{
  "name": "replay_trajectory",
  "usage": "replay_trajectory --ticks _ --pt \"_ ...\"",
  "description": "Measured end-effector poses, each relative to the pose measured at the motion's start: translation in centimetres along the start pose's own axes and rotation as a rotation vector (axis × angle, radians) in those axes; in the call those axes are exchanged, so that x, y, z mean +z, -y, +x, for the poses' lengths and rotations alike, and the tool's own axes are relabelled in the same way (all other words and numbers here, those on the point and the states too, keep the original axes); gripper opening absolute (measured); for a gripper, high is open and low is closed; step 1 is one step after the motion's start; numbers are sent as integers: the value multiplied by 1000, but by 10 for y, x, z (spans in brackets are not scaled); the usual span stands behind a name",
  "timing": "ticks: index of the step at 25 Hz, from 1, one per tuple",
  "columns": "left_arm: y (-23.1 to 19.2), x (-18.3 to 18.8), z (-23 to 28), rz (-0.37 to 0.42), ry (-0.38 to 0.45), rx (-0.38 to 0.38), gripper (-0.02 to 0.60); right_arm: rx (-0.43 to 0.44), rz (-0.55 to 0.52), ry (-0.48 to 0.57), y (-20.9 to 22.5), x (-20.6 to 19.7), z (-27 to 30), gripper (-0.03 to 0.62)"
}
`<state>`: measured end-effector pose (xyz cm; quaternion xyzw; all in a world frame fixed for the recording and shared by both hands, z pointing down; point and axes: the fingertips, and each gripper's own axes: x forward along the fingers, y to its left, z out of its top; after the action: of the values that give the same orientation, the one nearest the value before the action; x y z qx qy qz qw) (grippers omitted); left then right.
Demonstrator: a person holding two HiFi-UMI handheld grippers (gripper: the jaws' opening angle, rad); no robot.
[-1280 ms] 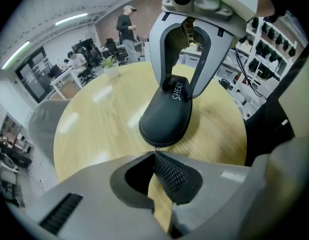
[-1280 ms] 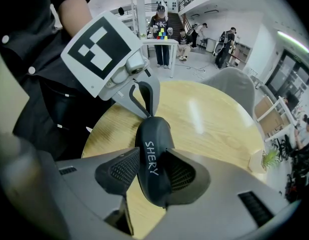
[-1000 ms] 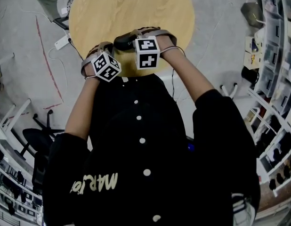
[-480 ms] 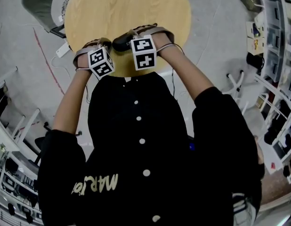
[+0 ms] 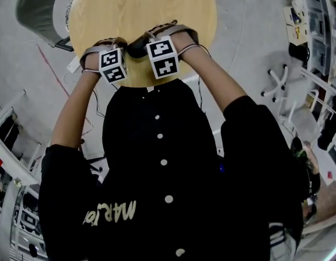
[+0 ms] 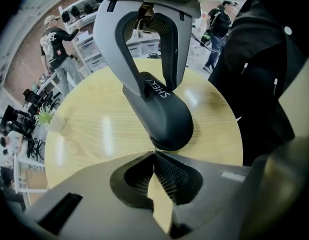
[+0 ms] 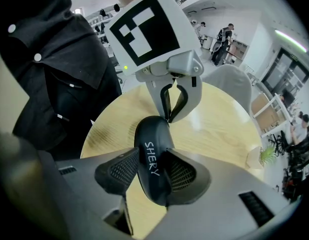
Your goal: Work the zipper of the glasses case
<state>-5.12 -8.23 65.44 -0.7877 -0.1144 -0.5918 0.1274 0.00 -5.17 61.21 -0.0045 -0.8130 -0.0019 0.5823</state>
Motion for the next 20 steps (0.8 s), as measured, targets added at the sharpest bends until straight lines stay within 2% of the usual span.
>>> replay_trajectory --ticks 6,11,15,16,18,20 --pt "-6 10 -4 110 1 -33 6 -1 8 -6 0 0 -3 173" --pt "-4 12 -4 128 2 -32 6 -9 15 -8 -2 0 -3 173" --pt "-2 11 -9 161 -3 -24 8 -7 68 27 -2 1 -6 172" --pt "0 8 -11 166 -5 -32 19 -9 82 35 -2 1 -6 173" --pt "4 3 -15 160 -10 -51 94 -17 96 38 -1 2 -6 173" --pt "6 1 -21 135 -5 -51 124 -28 113 39 -2 1 -7 173"
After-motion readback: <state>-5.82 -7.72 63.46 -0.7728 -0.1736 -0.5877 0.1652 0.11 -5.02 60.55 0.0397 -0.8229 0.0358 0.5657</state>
